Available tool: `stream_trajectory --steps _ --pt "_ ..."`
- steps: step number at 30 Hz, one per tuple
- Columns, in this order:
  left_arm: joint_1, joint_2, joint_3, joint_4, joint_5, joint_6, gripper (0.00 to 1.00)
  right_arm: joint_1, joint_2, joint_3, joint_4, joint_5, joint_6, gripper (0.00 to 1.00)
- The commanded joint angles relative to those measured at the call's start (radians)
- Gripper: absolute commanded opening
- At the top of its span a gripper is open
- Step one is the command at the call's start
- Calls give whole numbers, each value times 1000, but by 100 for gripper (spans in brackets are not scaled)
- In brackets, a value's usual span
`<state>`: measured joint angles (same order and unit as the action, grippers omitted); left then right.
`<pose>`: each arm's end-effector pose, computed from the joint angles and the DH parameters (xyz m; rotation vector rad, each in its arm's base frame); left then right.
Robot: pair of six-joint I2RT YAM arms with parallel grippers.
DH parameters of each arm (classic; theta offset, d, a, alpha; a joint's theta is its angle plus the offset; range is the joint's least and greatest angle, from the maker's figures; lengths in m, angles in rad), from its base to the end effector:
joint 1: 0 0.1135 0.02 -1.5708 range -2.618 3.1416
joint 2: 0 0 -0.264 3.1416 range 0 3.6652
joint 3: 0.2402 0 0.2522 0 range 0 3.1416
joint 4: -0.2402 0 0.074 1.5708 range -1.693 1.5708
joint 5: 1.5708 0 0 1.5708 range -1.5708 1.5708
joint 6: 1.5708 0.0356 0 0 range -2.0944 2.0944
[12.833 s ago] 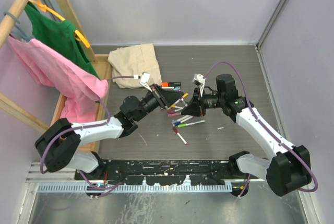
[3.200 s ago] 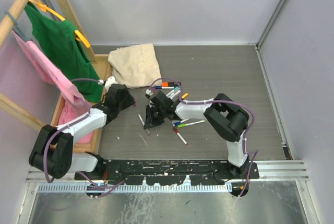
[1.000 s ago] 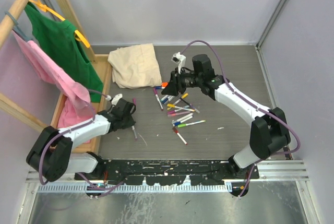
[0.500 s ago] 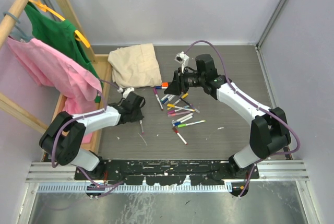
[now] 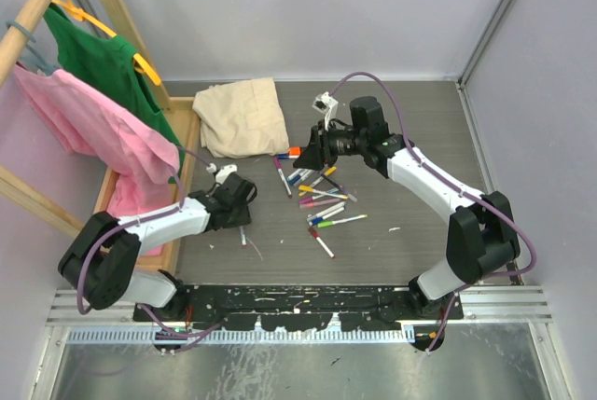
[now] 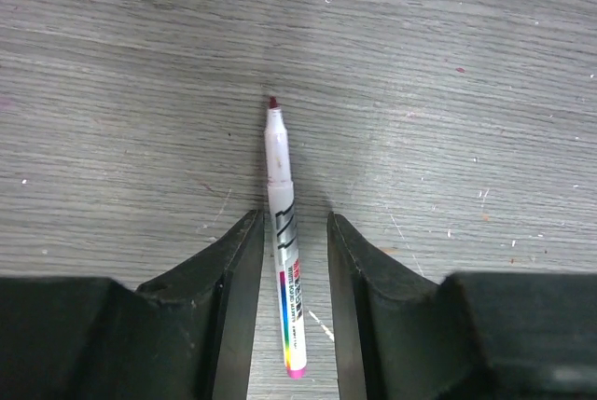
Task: Open the pen caps
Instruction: Adjust the pen at the center of the board.
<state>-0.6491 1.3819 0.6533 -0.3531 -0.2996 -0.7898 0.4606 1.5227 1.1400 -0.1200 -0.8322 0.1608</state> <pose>0.2006 -0.1391 0.1591 -0.2781 2.5650 -0.1313 0.2954 0.1759 0.2942 -0.8368 1.9492 1.2345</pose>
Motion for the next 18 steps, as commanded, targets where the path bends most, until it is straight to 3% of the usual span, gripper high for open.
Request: stream_trajectory --steps 1,18 --pt "-2 43 -3 -41 15 30 35 -6 -17 4 56 -24 9 37" --pt "-3 -31 -1 -45 24 50 34 -17 -21 6 56 -41 8 38"
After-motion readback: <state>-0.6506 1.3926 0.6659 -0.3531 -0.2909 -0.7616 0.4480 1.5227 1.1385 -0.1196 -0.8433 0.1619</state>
